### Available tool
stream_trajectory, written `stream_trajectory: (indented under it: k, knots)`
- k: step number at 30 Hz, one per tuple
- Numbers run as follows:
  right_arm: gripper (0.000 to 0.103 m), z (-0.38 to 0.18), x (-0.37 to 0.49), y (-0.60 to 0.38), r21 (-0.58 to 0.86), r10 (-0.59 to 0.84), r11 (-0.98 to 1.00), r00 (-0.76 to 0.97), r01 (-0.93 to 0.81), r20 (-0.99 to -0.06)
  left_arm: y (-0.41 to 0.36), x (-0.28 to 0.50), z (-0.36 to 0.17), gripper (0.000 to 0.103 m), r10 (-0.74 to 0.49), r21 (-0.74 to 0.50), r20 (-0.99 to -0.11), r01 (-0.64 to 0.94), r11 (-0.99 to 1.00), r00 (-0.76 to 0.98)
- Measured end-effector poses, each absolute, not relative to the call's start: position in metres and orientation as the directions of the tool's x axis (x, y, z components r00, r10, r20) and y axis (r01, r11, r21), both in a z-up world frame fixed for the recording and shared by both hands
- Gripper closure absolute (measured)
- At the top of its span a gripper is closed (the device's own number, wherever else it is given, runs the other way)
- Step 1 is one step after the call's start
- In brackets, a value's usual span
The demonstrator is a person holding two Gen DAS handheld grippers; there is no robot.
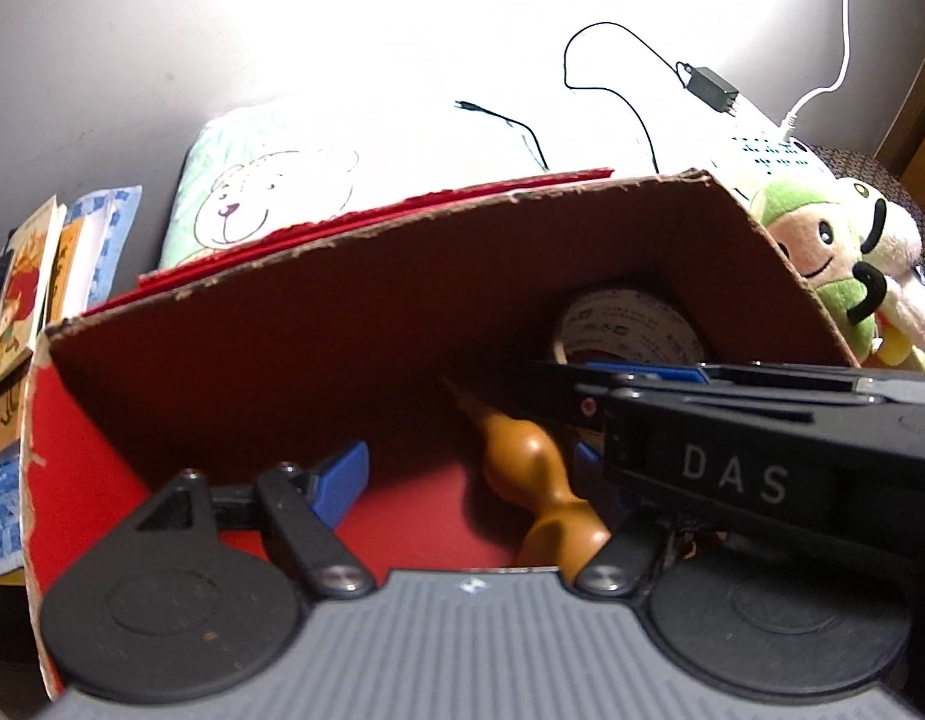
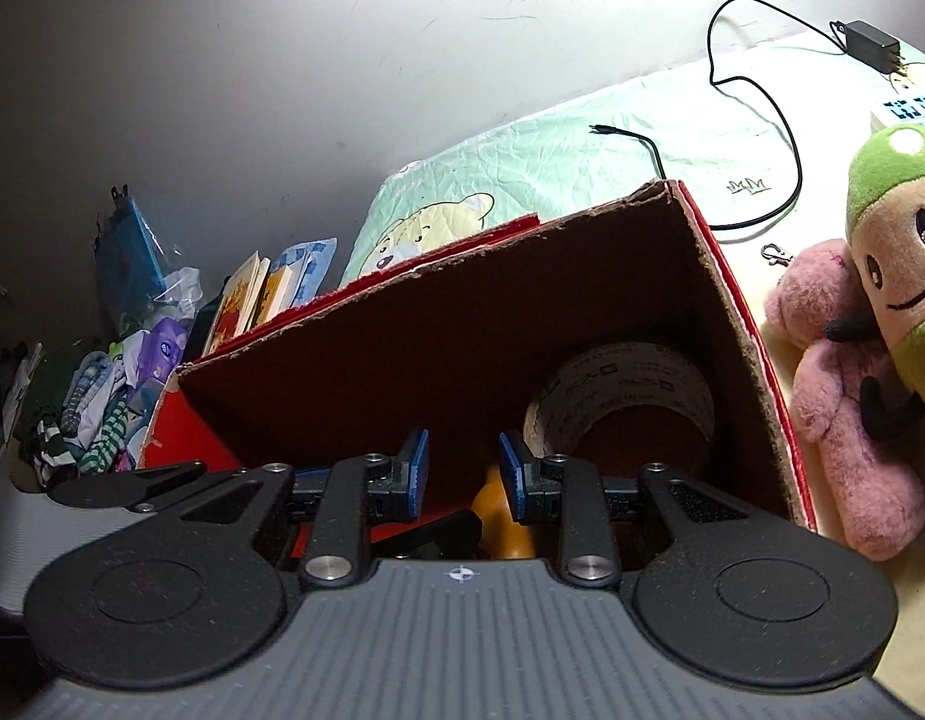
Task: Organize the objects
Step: 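Withdraw the open right tool up out of the red box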
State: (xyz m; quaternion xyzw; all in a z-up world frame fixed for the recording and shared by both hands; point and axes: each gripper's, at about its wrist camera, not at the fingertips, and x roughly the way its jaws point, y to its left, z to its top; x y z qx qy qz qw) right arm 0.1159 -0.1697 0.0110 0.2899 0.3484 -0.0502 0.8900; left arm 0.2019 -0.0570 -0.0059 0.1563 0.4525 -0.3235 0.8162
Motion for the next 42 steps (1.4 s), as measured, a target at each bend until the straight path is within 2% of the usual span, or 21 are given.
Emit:
stream_trajectory:
  k: [42]
  knots:
    - [0.076,0.0123,0.1144,-0.1646,0.450,0.051,0.834,0.768,0.319,-0.639,-0.0559,0.1933,-0.0031,0.025,-0.301,0.073,-0.806,0.591,0.804,0.509]
